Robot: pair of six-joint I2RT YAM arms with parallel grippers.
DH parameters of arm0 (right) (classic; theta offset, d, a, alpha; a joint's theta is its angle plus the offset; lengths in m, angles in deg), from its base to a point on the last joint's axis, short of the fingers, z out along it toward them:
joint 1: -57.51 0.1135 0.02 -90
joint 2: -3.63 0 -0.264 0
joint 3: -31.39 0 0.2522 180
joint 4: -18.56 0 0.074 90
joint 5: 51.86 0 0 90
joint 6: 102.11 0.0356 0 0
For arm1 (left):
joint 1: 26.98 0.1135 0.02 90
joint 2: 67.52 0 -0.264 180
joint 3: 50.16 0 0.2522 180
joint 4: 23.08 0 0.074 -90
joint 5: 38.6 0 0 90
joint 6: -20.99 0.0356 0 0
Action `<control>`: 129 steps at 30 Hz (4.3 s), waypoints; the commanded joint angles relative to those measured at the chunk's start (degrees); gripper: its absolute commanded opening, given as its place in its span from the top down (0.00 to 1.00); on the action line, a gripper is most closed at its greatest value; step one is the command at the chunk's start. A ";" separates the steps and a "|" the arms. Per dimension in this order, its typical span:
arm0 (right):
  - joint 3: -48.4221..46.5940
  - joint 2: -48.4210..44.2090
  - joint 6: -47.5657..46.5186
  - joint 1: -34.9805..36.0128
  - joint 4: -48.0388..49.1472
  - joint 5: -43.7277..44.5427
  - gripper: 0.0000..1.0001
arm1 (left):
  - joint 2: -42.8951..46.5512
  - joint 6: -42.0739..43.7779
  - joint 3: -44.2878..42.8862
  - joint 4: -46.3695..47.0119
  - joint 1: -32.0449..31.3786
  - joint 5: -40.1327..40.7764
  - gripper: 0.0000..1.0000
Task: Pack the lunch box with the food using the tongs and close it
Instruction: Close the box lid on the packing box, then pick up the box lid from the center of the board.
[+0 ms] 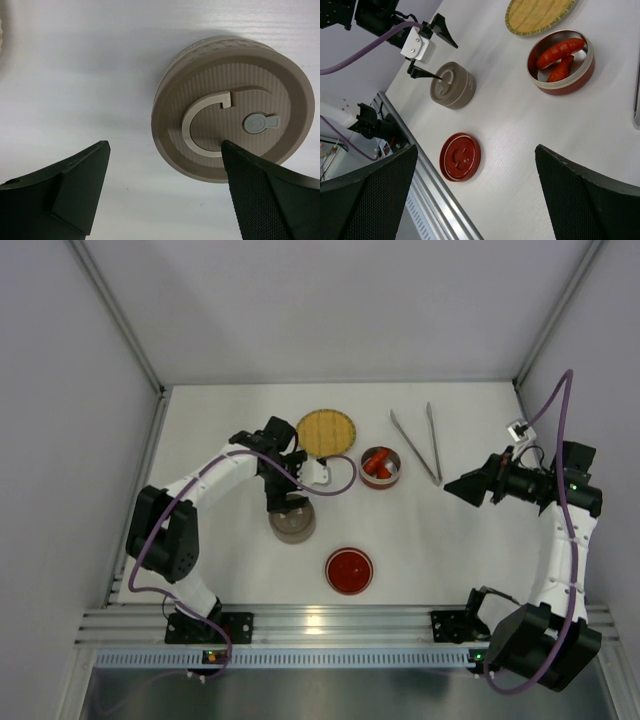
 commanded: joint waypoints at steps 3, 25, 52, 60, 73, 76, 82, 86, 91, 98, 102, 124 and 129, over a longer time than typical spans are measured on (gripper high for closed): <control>-0.16 -1.48 -2.49 -1.02 1.13 -0.94 0.01 | 2.66 -5.23 -5.80 -2.07 0.41 -4.02 0.02; -2.01 2.48 -11.47 -0.32 -6.09 0.55 0.01 | 13.47 7.94 11.68 -4.81 -27.96 -19.06 0.56; -1.39 2.04 -11.11 -0.32 -5.47 0.20 0.01 | 5.30 4.52 17.04 10.40 -36.41 -12.64 0.65; -1.48 1.51 -10.93 -0.32 -5.65 0.20 0.00 | 2.49 2.76 18.88 12.78 -36.50 -12.38 0.65; -1.48 1.60 -11.02 -0.32 -5.65 0.11 0.01 | 3.45 0.83 26.00 15.32 -40.10 -6.23 0.97; -1.48 1.42 -11.02 -0.32 -5.82 0.11 0.01 | 3.28 -1.80 26.89 16.12 -41.07 -4.64 0.96; -1.48 1.42 -11.02 -0.32 -5.91 0.11 0.01 | 0.56 -8.57 24.44 15.51 -41.16 -1.65 1.00; -2.27 1.33 -11.46 -0.32 -6.44 0.20 0.01 | 4.06 -15.40 12.88 7.80 -40.89 -3.23 1.00; -2.71 0.63 -6.91 -0.15 -1.35 -0.41 0.01 | 10.21 -22.19 -5.51 -1.09 -39.93 -7.62 1.00; -0.34 1.07 -1.26 0.38 9.82 -11.56 0.06 | 15.92 -28.16 -15.92 -2.44 -24.75 -28.94 1.00; -3.31 4.40 -20.18 1.00 -6.28 -19.74 0.08 | 20.94 -30.28 -12.93 2.75 -23.75 -30.66 1.00; -25.61 18.03 -40.95 10.06 -34.56 -20.01 0.18 | 23.14 -46.54 -10.91 18.66 -20.50 -26.26 1.00; -36.25 22.95 -26.10 5.84 -34.56 -20.01 0.04 | 23.32 -46.98 -10.73 18.67 -20.33 -25.04 1.00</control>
